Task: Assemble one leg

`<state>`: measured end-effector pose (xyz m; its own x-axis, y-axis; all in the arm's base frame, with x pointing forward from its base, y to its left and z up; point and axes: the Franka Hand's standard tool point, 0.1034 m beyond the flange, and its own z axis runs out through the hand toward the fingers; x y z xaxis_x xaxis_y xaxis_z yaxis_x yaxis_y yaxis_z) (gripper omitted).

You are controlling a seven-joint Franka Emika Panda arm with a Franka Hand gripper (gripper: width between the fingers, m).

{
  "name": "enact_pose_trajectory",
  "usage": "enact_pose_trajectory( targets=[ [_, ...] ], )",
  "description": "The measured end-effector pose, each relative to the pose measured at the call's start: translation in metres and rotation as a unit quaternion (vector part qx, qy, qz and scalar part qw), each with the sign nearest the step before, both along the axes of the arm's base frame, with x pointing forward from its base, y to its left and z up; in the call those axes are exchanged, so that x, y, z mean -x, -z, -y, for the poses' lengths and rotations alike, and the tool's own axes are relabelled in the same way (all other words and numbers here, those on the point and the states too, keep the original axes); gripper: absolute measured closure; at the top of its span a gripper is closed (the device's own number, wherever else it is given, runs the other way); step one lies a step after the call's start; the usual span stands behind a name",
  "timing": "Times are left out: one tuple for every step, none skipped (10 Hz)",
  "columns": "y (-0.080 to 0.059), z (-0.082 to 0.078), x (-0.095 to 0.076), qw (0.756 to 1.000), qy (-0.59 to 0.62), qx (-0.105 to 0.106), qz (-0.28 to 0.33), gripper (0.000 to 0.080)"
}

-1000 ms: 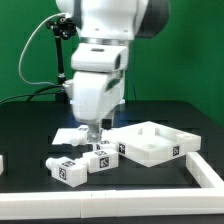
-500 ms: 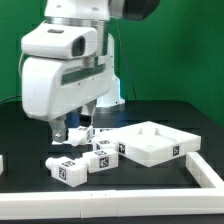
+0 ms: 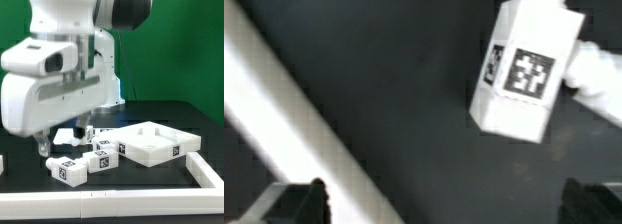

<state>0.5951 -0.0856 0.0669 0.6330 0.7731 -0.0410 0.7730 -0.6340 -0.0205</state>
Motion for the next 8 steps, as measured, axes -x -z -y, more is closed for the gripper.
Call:
enact_pose_trajectory(
  targets=[
    [0.026, -0.010, 0.031, 0.999, 0.030, -0.016, -0.022, 0.0150],
    [0.036, -0.008, 0.035, 0.998, 0.046, -0.027, -0.037, 0.0150],
    [0.042, -0.010, 0.029, 0.998, 0.046, -0.025, -0.029, 0.0150],
    [0.045, -0.015, 0.026, 0.998, 0.048, -0.024, -0.028, 0.0150],
    [0.045, -0.016, 0.024, 0.998, 0.044, -0.024, -0.025, 0.0150],
    [0.044, -0.010, 0.023, 0.999, 0.043, -0.022, -0.024, 0.0150],
    [0.043, -0.003, 0.020, 0.999, 0.038, -0.022, -0.017, 0.0150],
    [0.044, 0.000, 0.019, 0.999, 0.037, -0.021, -0.011, 0.0150]
  ],
)
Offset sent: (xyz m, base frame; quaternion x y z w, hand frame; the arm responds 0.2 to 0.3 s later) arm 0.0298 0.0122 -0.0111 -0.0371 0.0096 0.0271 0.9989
